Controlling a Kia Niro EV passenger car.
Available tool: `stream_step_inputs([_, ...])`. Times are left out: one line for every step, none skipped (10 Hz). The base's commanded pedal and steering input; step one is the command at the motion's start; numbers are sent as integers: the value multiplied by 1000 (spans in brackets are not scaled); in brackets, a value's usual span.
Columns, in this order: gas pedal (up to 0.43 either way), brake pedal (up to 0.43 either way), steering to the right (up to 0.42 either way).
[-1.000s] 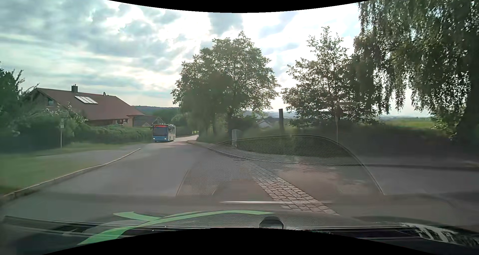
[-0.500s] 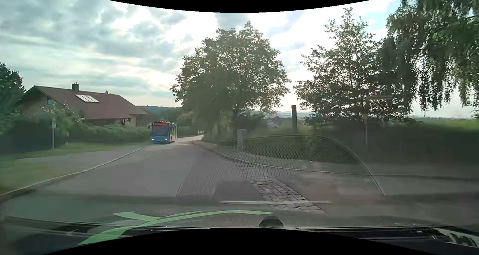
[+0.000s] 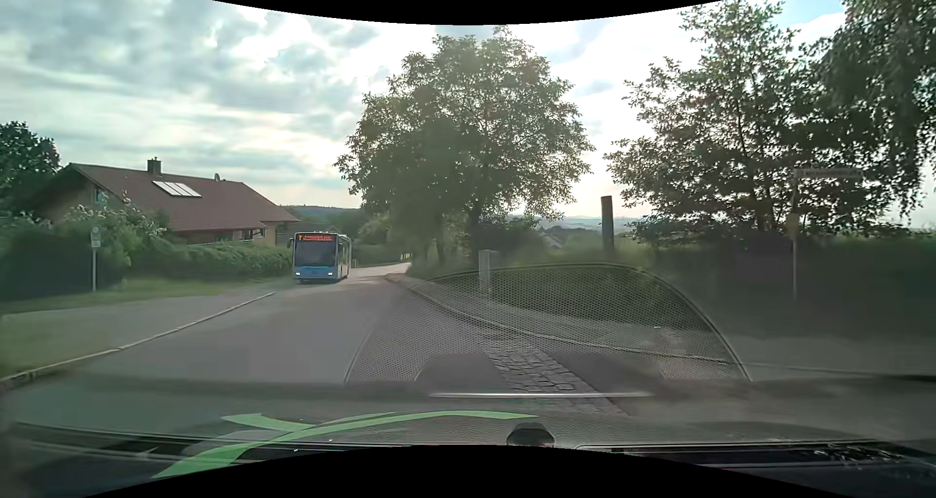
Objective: Follow the waypoints while adhering to traffic rules and regulations
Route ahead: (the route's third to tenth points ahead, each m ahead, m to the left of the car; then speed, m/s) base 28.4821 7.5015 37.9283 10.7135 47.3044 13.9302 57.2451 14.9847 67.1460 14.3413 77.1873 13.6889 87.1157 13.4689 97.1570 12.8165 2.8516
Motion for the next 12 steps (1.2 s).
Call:
stream_step_inputs([0, 201, -109])
stream_step_inputs([0, 207, -112])
stream_step_inputs([0, 220, -119])
stream_step_inputs([0, 220, -123])
stream_step_inputs([0, 232, -124])
stream_step_inputs([0, 220, -124])
stream_step_inputs([0, 201, -126])
stream_step_inputs([0, 195, -134])
stream_step_inputs([0, 207, -145])
stream_step_inputs([0, 213, -149])
stream_step_inputs([0, 220, -149])
stream_step_inputs([0, 244, -148])
